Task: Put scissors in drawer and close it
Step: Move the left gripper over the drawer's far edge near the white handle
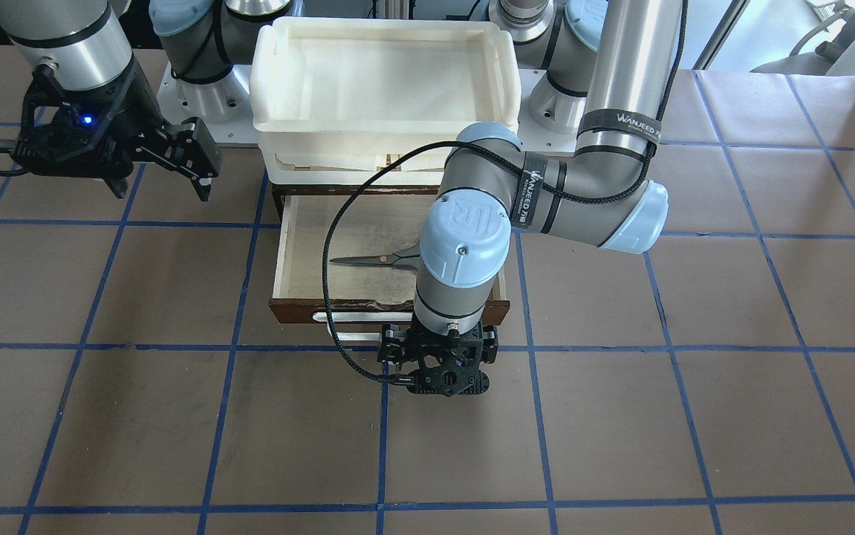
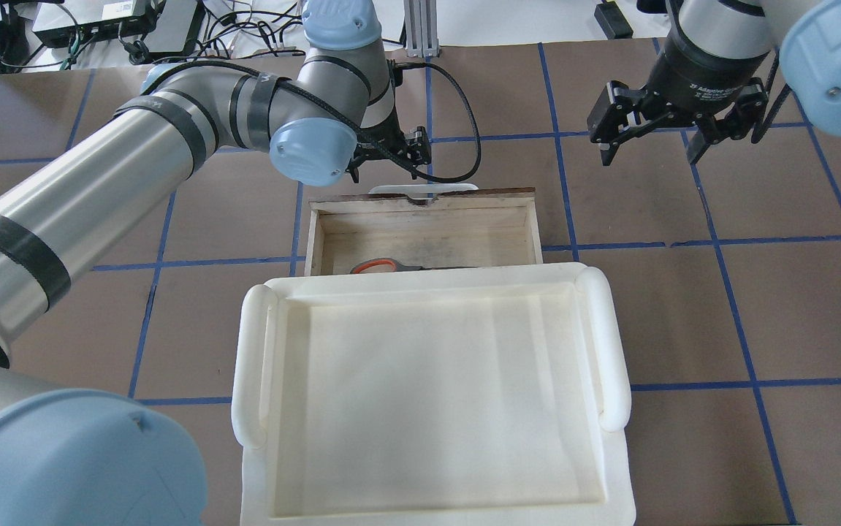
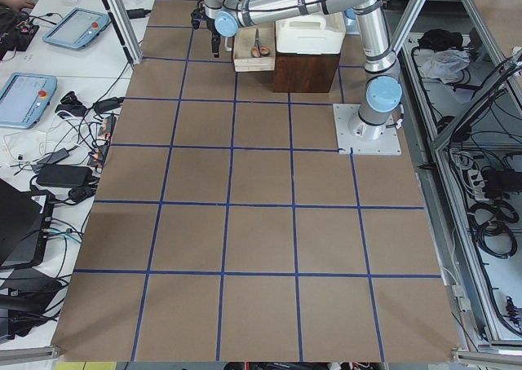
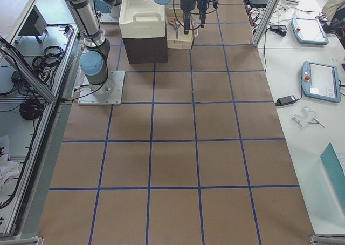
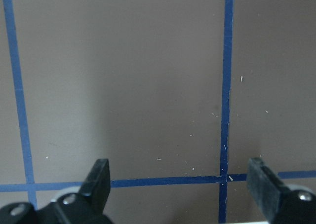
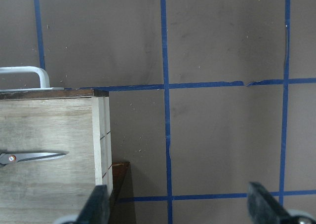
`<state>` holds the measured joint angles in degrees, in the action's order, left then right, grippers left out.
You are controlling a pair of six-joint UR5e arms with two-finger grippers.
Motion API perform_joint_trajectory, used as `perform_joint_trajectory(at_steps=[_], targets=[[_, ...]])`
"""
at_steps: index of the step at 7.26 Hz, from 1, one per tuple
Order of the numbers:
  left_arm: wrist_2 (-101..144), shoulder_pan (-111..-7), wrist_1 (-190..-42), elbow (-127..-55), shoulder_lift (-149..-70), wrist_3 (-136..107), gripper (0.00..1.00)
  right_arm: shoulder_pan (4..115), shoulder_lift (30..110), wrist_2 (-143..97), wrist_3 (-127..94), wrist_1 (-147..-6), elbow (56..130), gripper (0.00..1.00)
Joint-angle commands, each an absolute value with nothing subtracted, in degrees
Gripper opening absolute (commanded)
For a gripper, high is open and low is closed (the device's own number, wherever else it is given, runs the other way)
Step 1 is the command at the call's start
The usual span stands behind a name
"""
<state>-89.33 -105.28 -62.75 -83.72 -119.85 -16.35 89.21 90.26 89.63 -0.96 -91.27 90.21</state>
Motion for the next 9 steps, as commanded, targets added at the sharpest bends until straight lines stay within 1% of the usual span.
perform_joint_trajectory(at_steps=[1,4,8,9], targets=[[-89.6,-105.6,-64.4,-83.8,-120.1,-21.2,1.00,89.2,90.3,89.6,-1.0,-91.3,90.3,1.00],[-90.2,-105.6,-69.3,-83.7,-118.7,-21.9,1.00,89.2,90.2,89.7,-0.8,-91.4,90.3,1.00],[-89.8,-105.6,-70.7,-83.7,-118.3,-24.4,1.00,89.2,90.3,88.9,-0.1,-92.3,90.4,1.00],[-89.7,-105.6,-70.9,-83.7,-118.2,-24.4,1.00,89.2,89.0,89.6,-0.3,-92.3,90.9,1.00]])
